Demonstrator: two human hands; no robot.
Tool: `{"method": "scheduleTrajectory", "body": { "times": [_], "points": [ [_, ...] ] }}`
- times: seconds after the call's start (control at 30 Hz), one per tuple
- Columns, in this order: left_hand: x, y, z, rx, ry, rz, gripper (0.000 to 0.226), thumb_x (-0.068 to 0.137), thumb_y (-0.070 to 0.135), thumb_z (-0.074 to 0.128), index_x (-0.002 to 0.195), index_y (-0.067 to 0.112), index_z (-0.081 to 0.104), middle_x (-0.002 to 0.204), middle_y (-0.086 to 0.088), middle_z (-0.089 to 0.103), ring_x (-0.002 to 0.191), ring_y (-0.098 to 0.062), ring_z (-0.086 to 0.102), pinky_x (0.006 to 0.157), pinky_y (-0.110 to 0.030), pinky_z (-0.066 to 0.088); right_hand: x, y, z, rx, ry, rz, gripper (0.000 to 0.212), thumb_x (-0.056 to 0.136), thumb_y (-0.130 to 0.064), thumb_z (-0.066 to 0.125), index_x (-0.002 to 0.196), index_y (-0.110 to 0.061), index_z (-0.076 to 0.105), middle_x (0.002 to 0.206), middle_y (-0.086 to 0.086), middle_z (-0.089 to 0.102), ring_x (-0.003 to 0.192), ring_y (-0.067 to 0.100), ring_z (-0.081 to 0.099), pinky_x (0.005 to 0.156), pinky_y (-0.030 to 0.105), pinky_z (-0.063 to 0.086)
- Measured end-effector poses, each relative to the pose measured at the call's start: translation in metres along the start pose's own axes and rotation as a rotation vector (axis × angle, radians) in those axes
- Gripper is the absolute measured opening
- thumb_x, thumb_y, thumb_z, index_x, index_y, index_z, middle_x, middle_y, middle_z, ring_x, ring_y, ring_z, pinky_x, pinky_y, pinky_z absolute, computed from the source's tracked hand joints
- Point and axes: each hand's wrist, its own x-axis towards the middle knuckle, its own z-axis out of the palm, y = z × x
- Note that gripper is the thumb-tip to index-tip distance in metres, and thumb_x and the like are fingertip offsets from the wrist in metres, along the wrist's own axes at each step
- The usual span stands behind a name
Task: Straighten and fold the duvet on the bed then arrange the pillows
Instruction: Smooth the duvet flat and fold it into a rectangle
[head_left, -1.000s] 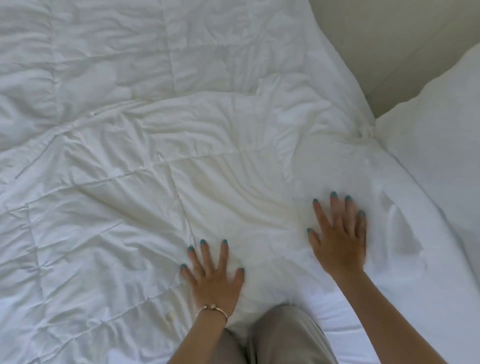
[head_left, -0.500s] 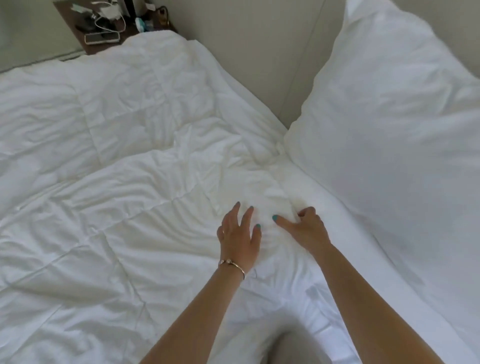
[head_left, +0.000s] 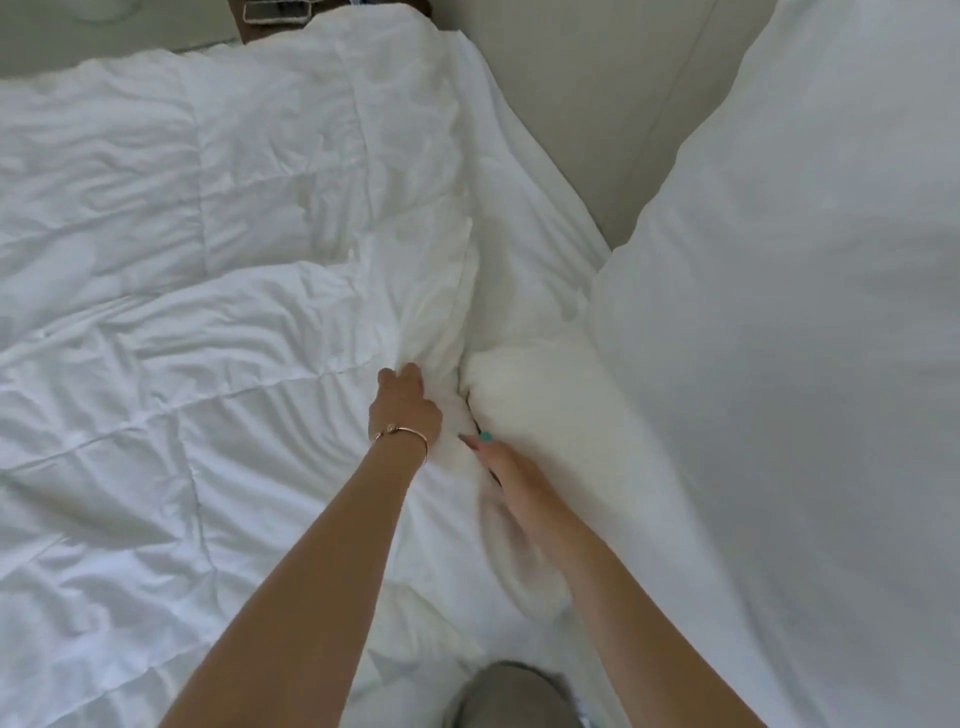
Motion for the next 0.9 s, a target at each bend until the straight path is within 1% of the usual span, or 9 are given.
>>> {"method": "scheduleTrajectory", "body": {
  "times": [0.1,0.23,0.4,0.47,0.63,0.7,0.77,0.83,0.9],
  "points": [
    [-0.014,-0.026,0.000,-0.205,0.163,0.060,0.022,0.093,0.004,0.044,0.109,0.015,0.053,0.108,-0.002,0.047,0.081,-0.025,0.054,0.074,-0.031,0.039,0.029,-0.016,0.011,-0.114,0.131,-0.072,0.049,0.097,-0.042,0.046,0.145,-0.036,0.039,0.124,-0.004,0.052,0.118,0.017,0.052,0.105,0.031,0.038],
    [-0.016,-0.045,0.006,-0.342,0.243,0.121,0.029,0.098,0.009,0.044,0.122,0.018,0.057,0.117,-0.003,0.053,0.094,-0.022,0.059,0.083,-0.023,0.037,0.053,-0.032,0.033,-0.187,0.096,-0.151,0.063,0.091,-0.043,0.057,0.148,-0.036,0.031,0.146,-0.001,0.043,0.132,0.018,0.043,0.109,0.034,0.035],
    [-0.026,-0.046,0.003,-0.489,0.303,0.130,0.048,0.096,-0.003,0.039,0.134,0.022,0.055,0.123,0.005,0.057,0.107,-0.005,0.052,0.086,0.003,0.031,0.051,-0.040,0.050,-0.119,0.046,-0.245,0.086,0.075,-0.066,0.063,0.142,-0.060,0.010,0.154,-0.016,0.027,0.141,0.006,0.026,0.109,0.030,0.031],
    [-0.031,-0.048,-0.002,-0.577,0.352,0.076,0.049,0.098,0.000,0.039,0.138,0.025,0.051,0.130,0.007,0.057,0.116,-0.006,0.053,0.095,-0.002,0.035,0.049,-0.046,0.052,-0.121,0.062,-0.290,0.093,0.072,-0.067,0.065,0.142,-0.061,0.003,0.154,-0.015,0.026,0.140,0.006,0.025,0.106,0.030,0.032],
    [-0.027,-0.067,-0.021,-0.668,0.391,-0.132,0.049,0.100,0.007,0.034,0.139,0.032,0.049,0.131,-0.002,0.061,0.119,-0.024,0.055,0.105,-0.034,0.042,0.061,-0.059,0.054,-0.159,0.121,-0.283,0.103,0.069,-0.061,0.071,0.142,-0.060,-0.003,0.151,0.000,0.031,0.138,0.019,0.031,0.109,0.040,0.035],
    [-0.027,-0.071,-0.026,-0.628,0.371,-0.095,0.053,0.098,0.003,0.034,0.139,0.032,0.049,0.128,-0.002,0.062,0.108,-0.022,0.059,0.099,-0.027,0.044,0.070,-0.063,0.055,-0.249,0.188,-0.245,0.099,0.077,-0.051,0.070,0.142,-0.060,-0.004,0.138,0.012,0.039,0.127,0.028,0.041,0.105,0.042,0.038],
    [-0.027,-0.071,-0.028,-0.545,0.341,-0.005,0.062,0.094,-0.004,0.033,0.141,0.034,0.046,0.132,-0.003,0.058,0.107,-0.020,0.058,0.092,-0.017,0.039,0.080,-0.065,0.052,-0.329,0.208,-0.207,0.094,0.084,-0.024,0.064,0.145,-0.057,0.001,0.122,0.015,0.043,0.112,0.033,0.049,0.102,0.043,0.042],
    [-0.024,-0.061,-0.029,-0.427,0.244,0.108,0.064,0.095,0.001,0.033,0.144,0.042,0.037,0.150,-0.004,0.039,0.125,-0.021,0.049,0.095,-0.016,0.033,0.086,-0.067,0.047,-0.334,0.155,-0.152,0.087,0.085,-0.004,0.053,0.150,-0.046,0.014,0.132,0.016,0.038,0.121,0.033,0.047,0.106,0.038,0.039],
    [-0.015,-0.040,-0.030,-0.241,0.097,0.177,0.057,0.099,0.017,0.036,0.148,0.044,0.025,0.161,0.000,0.014,0.121,-0.021,0.052,0.095,-0.028,0.041,0.081,-0.070,0.035,-0.287,0.145,-0.167,0.081,0.084,0.007,0.041,0.152,-0.035,0.024,0.156,0.011,0.016,0.142,0.025,0.029,0.115,0.029,0.028]
  ]
}}
